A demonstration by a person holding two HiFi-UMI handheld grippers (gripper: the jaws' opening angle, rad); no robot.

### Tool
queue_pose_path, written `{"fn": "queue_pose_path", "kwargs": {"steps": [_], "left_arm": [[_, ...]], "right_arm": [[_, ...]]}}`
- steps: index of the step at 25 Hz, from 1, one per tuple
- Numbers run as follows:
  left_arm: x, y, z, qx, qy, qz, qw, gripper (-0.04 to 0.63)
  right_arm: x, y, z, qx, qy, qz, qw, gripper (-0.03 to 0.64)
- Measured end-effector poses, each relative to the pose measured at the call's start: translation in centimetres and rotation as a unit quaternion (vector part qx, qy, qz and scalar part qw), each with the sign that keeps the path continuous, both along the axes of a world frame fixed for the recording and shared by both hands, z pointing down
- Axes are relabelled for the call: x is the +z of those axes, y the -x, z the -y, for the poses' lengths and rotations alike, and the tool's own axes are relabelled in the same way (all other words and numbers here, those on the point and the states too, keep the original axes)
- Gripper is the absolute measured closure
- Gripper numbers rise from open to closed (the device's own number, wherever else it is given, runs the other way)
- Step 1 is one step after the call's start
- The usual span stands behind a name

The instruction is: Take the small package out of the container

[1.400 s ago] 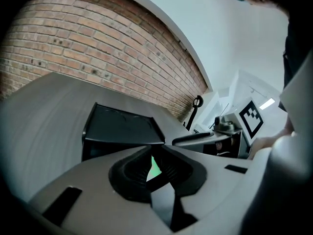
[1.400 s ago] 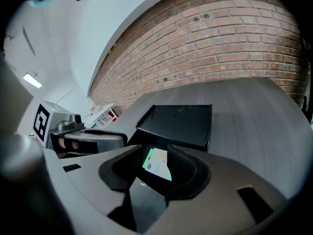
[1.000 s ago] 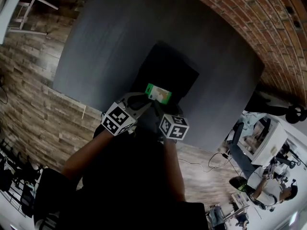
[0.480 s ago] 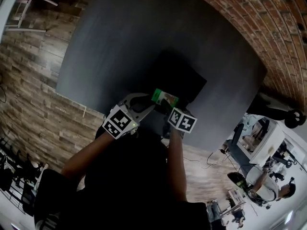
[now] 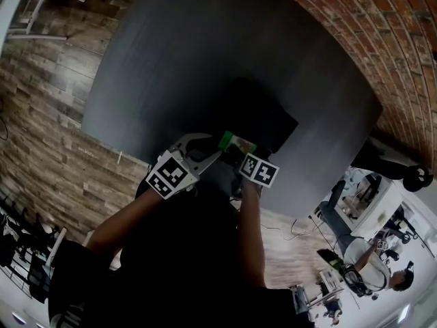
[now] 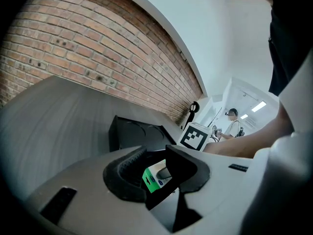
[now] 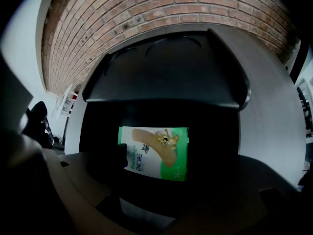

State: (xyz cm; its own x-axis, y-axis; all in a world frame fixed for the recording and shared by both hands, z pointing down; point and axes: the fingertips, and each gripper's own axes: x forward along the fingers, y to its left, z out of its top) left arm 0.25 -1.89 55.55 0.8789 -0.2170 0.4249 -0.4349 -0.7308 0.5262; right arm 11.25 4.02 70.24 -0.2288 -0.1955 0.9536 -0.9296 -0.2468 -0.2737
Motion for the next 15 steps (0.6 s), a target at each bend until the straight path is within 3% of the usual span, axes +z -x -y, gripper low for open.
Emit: {"fn": "queue_pose_path", "kwargs": {"steps": [8, 12, 15], "left_arm": [[0.8, 0.1, -0.2, -0.005, 0.008, 0.006, 0.9999, 0.482], [1.1, 0.2, -0.5, -0.003, 0.013, 0.009, 0.9999, 0.482], [1.3, 0.0, -0.5, -0.005, 0.014, 0.01, 0.9998, 0.482]], "right_arm": [[-0.2, 1.0, -0.5, -0.076, -0.012, -0.02, 0.997, 0.25], [-0.5, 1.1, -0.3, -0.089, -0.028, -0.028, 0.995, 0.256], [-1.1, 1.1, 0.1, -0.091, -0.052, -0.024, 0.994, 0.316]]}}
